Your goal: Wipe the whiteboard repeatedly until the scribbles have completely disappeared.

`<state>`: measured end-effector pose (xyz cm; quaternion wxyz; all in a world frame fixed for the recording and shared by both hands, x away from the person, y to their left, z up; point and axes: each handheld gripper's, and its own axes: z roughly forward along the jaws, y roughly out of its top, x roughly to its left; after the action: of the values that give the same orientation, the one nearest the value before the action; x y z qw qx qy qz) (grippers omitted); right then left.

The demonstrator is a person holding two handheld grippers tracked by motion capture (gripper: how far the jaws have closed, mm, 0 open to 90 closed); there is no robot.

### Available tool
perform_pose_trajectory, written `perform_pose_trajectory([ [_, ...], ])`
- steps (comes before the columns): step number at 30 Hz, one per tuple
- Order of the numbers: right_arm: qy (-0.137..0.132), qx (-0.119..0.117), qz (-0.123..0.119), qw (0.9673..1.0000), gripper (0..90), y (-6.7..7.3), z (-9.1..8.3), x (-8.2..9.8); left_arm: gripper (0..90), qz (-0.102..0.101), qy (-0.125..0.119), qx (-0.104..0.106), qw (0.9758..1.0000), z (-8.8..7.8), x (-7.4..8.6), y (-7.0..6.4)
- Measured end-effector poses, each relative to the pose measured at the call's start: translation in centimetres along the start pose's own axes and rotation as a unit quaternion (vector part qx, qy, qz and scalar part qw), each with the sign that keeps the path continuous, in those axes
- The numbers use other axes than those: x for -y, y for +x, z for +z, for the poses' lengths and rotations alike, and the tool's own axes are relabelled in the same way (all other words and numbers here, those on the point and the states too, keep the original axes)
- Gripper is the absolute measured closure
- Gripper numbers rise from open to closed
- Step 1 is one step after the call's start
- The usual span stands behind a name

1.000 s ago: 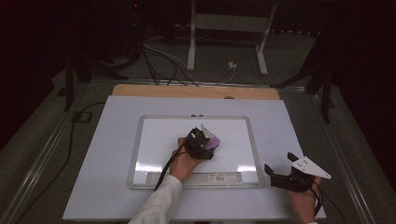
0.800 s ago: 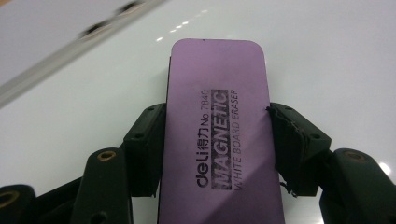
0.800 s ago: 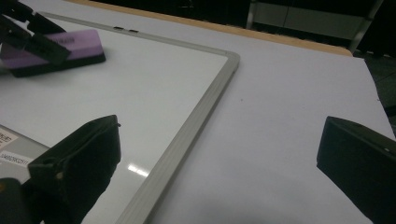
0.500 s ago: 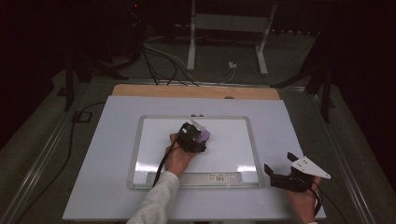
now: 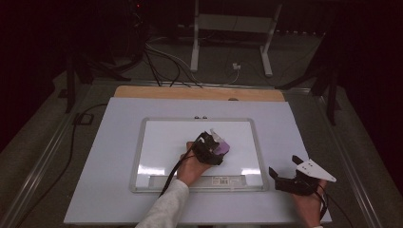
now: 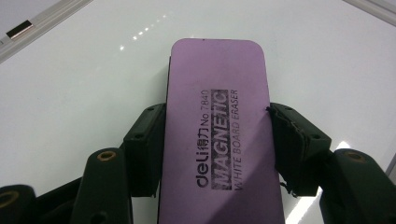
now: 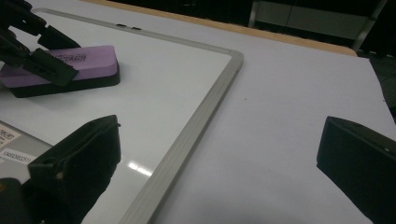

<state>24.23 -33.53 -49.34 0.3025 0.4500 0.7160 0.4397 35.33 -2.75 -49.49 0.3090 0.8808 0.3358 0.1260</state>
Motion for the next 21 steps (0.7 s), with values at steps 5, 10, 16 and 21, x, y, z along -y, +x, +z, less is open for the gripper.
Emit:
perform_pose_trajectory([
  [5,-0.001,0.001,0.001,1.0000,0.1,-0.1,-0.1,0.0,41.9,-0.017,0.000,-0.020,0.9997,0.1,0.0,0.9],
  [10,-0.002,0.002,0.003,1.0000,0.1,-0.2,-0.2,0.0,41.9,-0.036,0.006,-0.055,0.9978,-0.2,0.2,2.4],
  [16,-0.002,0.002,0.003,1.0000,0.1,-0.2,-0.2,0.0,41.9,-0.066,0.005,-0.084,0.9942,-0.7,1.0,3.8],
  [21,-0.002,0.002,0.002,1.0000,0.1,-0.1,-0.2,0.0,41.9,-0.087,0.002,-0.103,0.9908,-1.1,1.6,4.8],
])
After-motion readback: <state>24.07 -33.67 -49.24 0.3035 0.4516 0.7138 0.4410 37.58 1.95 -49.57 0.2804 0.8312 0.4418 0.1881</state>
